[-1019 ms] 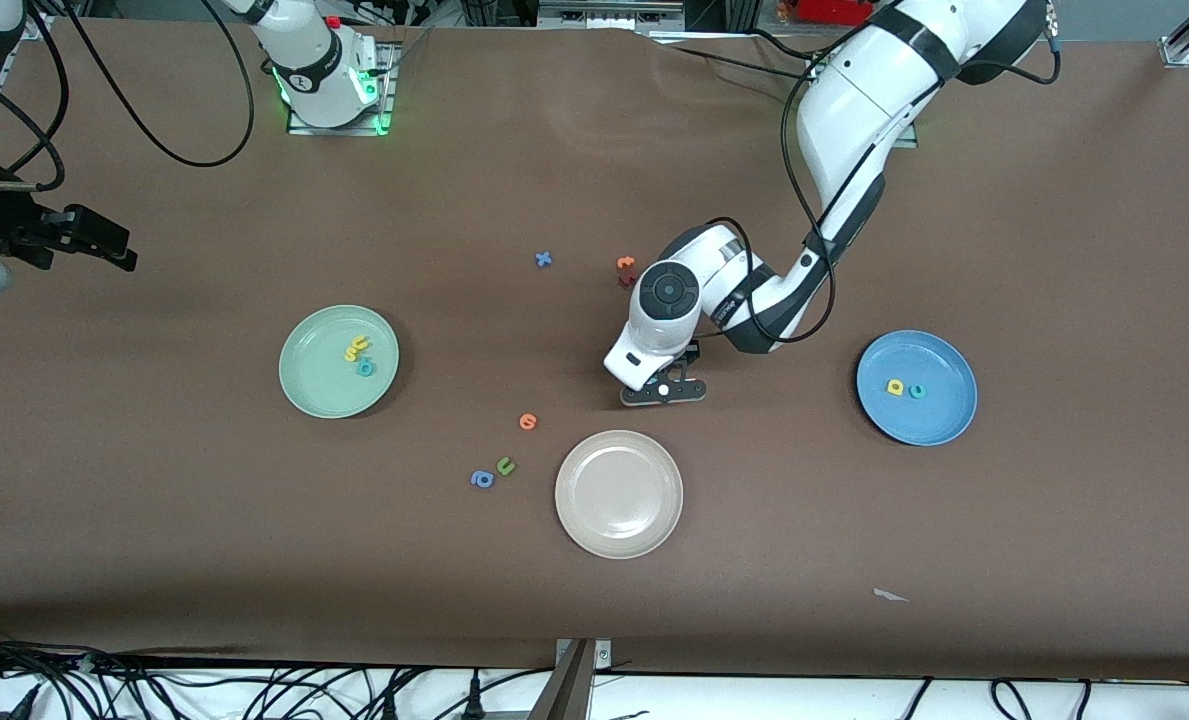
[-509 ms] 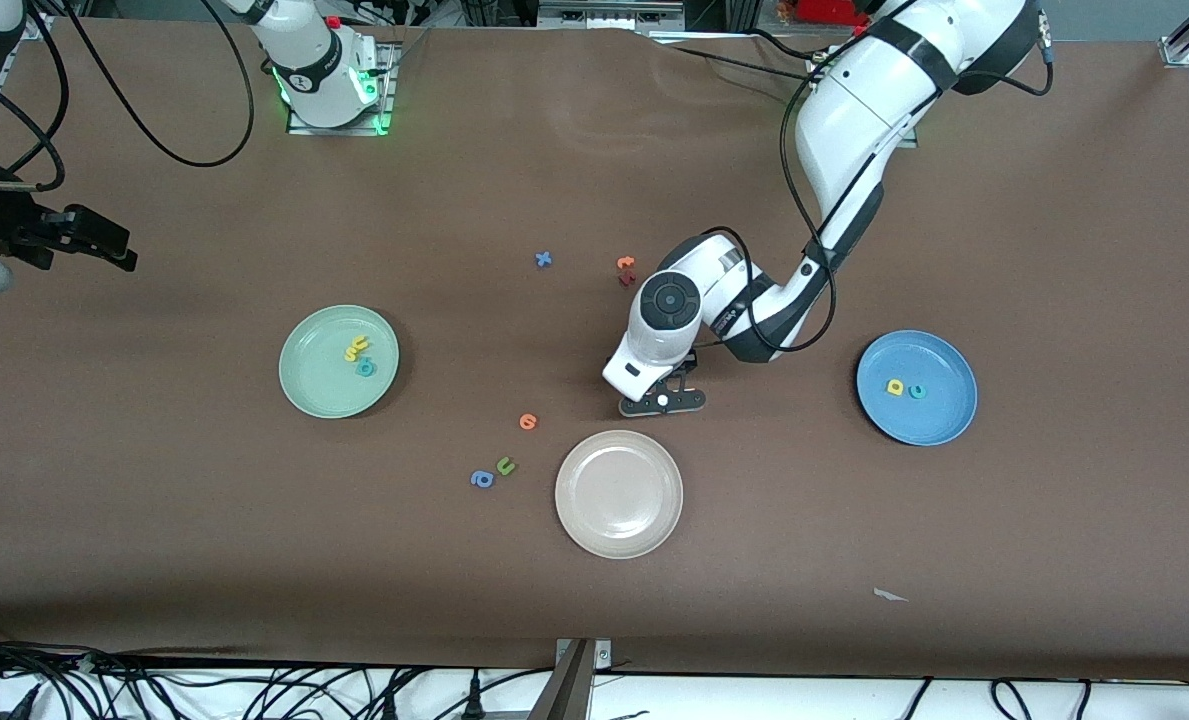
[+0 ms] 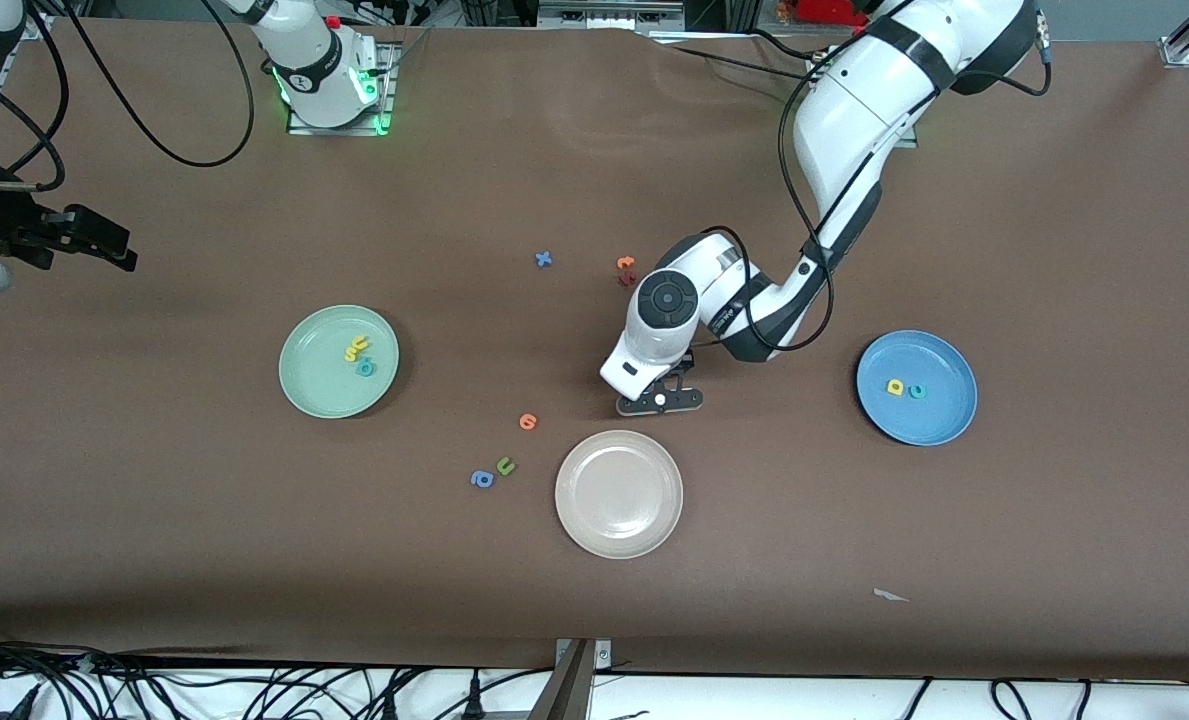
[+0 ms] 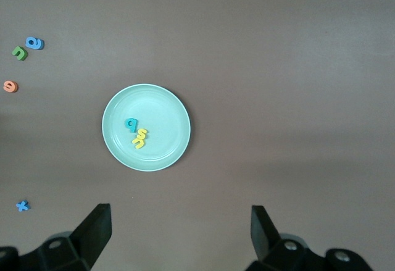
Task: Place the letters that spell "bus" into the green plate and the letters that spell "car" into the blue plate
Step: 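Lower the left gripper and close it on the teal letter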
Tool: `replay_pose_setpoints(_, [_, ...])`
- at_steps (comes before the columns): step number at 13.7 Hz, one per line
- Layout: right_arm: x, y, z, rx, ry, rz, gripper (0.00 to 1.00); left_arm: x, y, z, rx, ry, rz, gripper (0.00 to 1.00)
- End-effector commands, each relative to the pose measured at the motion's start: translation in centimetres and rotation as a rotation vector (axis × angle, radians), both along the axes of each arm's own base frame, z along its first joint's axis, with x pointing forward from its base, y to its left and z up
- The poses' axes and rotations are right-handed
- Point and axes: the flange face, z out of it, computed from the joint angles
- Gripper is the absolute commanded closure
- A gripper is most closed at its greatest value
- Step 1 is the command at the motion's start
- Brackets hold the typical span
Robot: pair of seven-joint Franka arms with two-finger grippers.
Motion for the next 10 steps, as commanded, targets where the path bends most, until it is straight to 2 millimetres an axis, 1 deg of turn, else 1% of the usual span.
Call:
replay_pose_setpoints(1, [0.1,-0.2,0.5,0.004,0.003,0.016,0.0,0.3,-0.5,-0.3,0.011,-0.012,0.002,0.62])
replay_pose_setpoints(4, [0.1,-0.2,0.5,0.004,0.003,0.016,0.0,0.5,-0.3,-0.1,0.01,-0.015,0.005,0.6])
replay_pose_setpoints(6, [0.1,-0.2,0.5,0.004,0.003,0.016,0.0,1.0,0.4,-0.3,0.014,-0.013,0.024,0.56])
replay_pose_setpoints(10, [0.1,-0.2,0.5,0.005,0.003,0.014,0.0,1.1,0.6,-0.4,0.019,-0.01,0.111,0.55])
